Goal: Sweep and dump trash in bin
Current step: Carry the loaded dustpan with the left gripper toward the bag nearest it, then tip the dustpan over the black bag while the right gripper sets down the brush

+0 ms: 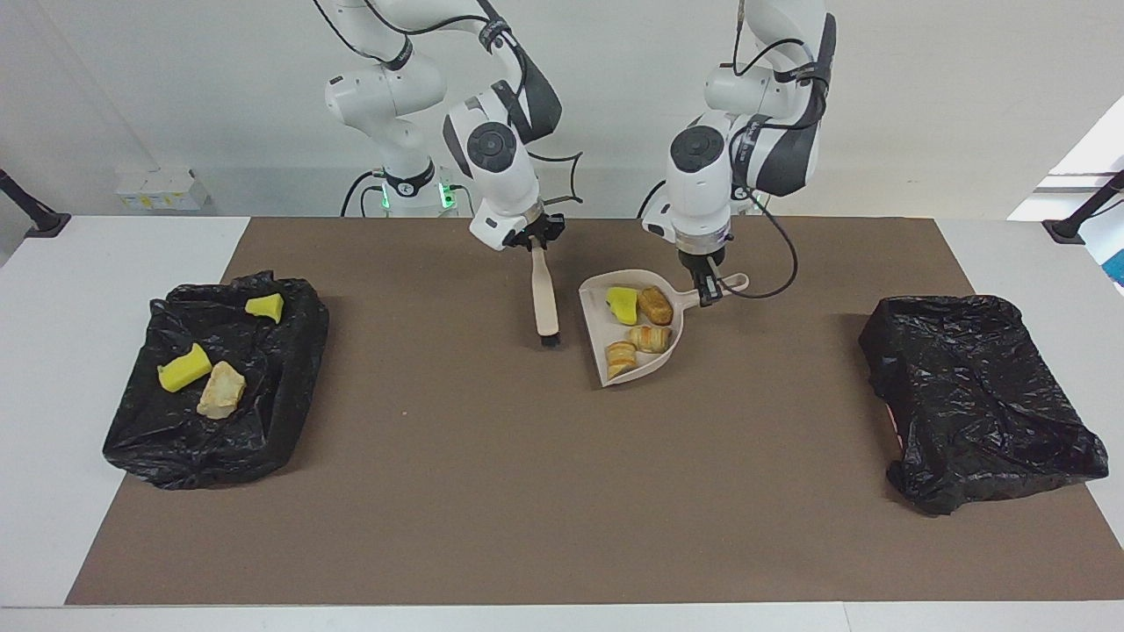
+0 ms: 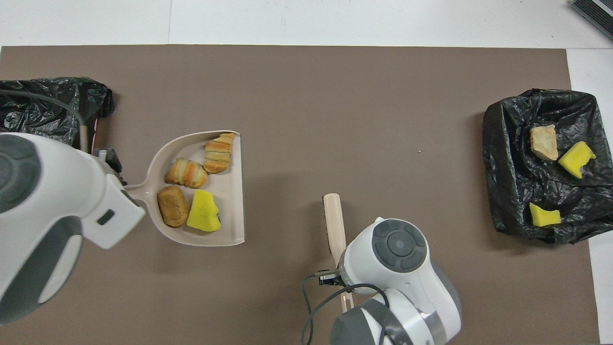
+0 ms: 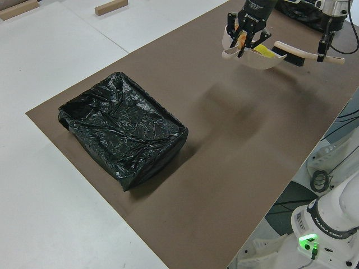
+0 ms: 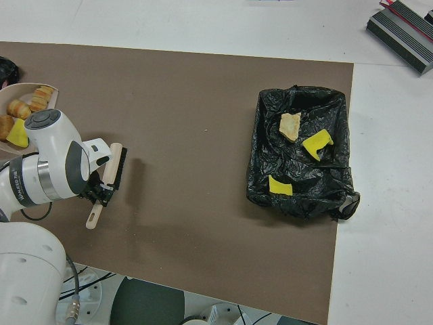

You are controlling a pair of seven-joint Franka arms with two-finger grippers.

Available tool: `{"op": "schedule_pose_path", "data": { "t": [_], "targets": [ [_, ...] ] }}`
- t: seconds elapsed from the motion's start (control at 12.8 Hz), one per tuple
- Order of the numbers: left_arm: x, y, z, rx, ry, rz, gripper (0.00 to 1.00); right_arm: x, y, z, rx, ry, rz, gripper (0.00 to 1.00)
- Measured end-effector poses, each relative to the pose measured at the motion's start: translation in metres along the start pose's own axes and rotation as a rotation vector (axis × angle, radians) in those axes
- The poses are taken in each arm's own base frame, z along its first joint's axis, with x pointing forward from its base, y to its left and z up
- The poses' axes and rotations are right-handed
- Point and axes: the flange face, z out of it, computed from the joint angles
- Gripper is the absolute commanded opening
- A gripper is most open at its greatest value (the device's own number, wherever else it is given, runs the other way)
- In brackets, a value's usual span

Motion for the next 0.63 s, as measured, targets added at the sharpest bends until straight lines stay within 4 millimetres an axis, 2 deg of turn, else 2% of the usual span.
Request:
{"op": "schedule_pose_path", "data": {
  "t": [0.31,0.39,0.47,0.63],
  "targets": [
    [-0.121,-0.031,-0.050,0.096,-0.005,0.038,0.00,-0.035,-0.068,0.049,-0.023,0.047,0.030,0.00],
    [-0.148,-0.036,-0.060,0.114,-0.008,0.040,0.00,-0.038,-0.076,0.060,-0.036,0.049,0.038,0.15],
    [-0.173,-0.041,-0.068,0.126,-0.012,0.047,0.00,-0.039,-0.079,0.067,-0.045,0.045,0.049,0.96],
    [-0.214,-0.053,-0.071,0.118,-0.026,0.055,0.00,-0.033,-0.076,0.066,-0.044,0.045,0.064,1.00]
  ]
}}
